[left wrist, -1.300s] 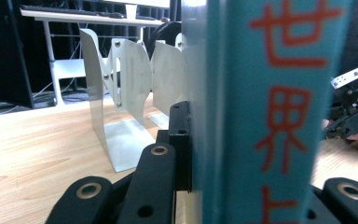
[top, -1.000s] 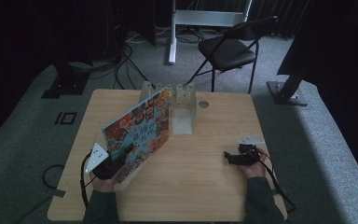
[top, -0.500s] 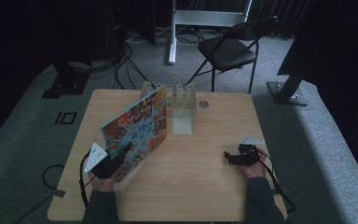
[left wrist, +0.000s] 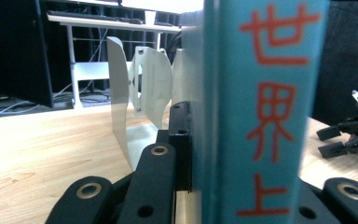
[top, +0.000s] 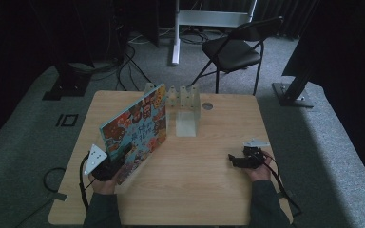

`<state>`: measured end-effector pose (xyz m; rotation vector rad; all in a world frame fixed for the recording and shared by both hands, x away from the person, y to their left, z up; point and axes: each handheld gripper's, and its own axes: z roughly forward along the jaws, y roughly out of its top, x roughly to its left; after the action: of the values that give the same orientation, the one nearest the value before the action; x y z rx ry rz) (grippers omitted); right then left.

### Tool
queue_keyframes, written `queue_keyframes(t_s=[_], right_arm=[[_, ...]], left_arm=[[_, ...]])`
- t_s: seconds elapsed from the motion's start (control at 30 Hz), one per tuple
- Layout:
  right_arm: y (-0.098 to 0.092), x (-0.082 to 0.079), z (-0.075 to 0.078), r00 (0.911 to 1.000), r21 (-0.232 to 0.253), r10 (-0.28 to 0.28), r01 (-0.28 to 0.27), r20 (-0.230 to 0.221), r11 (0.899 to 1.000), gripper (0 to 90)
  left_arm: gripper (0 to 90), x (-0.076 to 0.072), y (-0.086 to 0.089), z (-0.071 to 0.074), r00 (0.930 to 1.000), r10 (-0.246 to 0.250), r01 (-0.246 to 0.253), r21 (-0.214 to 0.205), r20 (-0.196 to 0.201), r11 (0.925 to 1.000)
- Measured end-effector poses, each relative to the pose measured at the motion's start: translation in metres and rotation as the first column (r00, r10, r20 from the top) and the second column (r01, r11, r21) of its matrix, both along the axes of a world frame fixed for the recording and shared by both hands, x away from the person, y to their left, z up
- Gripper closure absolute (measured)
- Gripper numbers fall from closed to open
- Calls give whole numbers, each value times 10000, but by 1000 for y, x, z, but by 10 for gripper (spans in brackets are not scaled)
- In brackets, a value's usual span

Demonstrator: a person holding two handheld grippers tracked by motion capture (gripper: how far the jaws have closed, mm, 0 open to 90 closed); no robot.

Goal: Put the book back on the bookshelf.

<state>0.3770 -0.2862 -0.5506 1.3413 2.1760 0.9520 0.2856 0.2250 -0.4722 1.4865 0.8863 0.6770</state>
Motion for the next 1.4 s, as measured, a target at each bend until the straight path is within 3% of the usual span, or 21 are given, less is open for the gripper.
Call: queue_keyframes(t_s=[0.67, 1.17, 1.4], right_arm=[[0, 0, 0, 10000, 6, -4, 4, 1, 10000, 154], [0, 0, 0, 10000, 0, 9, -9, 2, 10000, 153], [0, 0, 0, 10000, -2, 9, -9, 3, 10000, 153]], left_arm=[[809, 7, 1, 4, 9981, 617, -617, 18, 88, 9981], [809, 22, -10, 10, 9950, 952, -956, 140, 289, 9953], [809, 33, -13, 10, 9944, 1017, -1016, -24, 298, 9948]])
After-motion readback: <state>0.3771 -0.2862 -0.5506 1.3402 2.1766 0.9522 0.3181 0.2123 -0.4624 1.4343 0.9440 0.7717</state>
